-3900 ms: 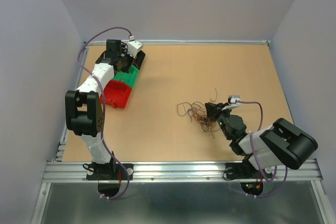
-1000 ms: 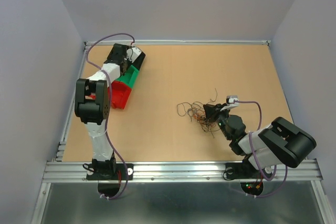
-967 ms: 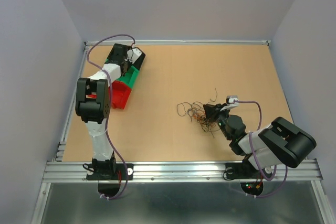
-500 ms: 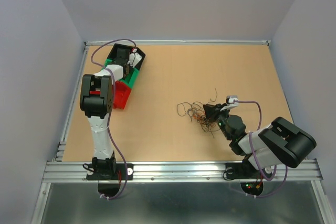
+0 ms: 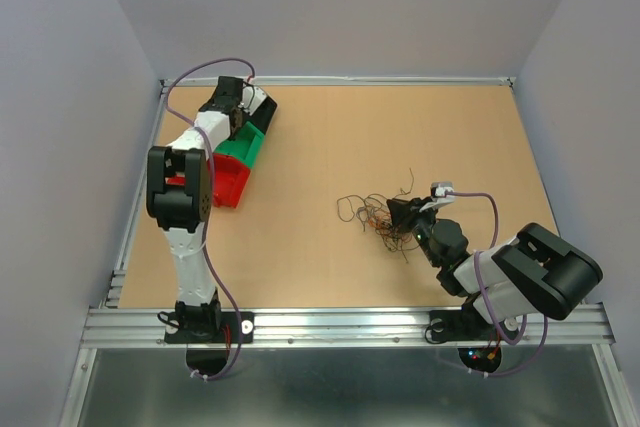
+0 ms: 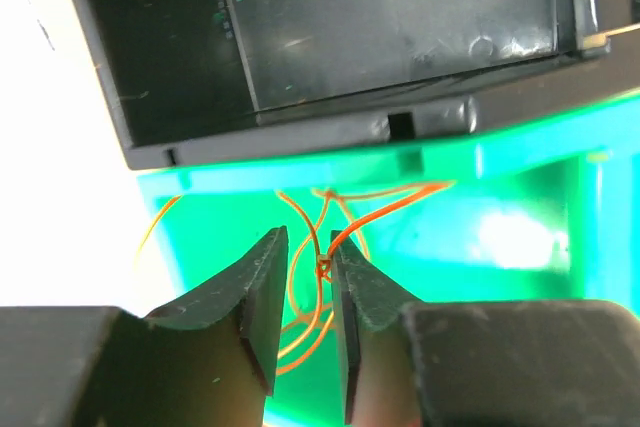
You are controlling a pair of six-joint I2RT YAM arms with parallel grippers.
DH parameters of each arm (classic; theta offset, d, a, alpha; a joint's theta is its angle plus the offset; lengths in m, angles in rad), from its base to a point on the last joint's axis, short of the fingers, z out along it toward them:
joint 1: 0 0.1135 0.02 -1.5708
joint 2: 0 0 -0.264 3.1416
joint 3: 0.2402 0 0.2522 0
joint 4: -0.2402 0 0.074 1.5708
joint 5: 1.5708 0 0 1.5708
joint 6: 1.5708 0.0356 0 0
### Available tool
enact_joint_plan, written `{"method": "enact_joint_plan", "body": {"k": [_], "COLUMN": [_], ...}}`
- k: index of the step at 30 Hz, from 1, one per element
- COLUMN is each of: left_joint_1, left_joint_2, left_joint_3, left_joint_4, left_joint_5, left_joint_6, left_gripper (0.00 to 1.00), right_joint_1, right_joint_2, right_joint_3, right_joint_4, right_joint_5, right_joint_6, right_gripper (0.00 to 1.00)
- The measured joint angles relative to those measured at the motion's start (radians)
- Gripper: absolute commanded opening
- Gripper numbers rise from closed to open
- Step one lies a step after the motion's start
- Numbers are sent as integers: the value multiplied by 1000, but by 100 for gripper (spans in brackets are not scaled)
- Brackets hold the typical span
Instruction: Untangle the cables
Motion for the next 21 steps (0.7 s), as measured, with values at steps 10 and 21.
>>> {"method": "enact_joint_plan", "body": {"k": [10, 21], "left_joint_1": [0, 2], "left_joint_2": [-50, -57], "left_joint_3": [58, 119], "left_joint_4": [-153, -282], "left_joint_5": [37, 152], "left_joint_6": [16, 24], "left_gripper": [64, 78], "right_joint_1": [0, 0], "right_joint_2": [-1, -16], "right_joint_3": [0, 0], "right_joint_4": [0, 0], "right_joint_5": [-3, -7], "right_joint_6": [1, 1], "right_gripper": [24, 24]}}
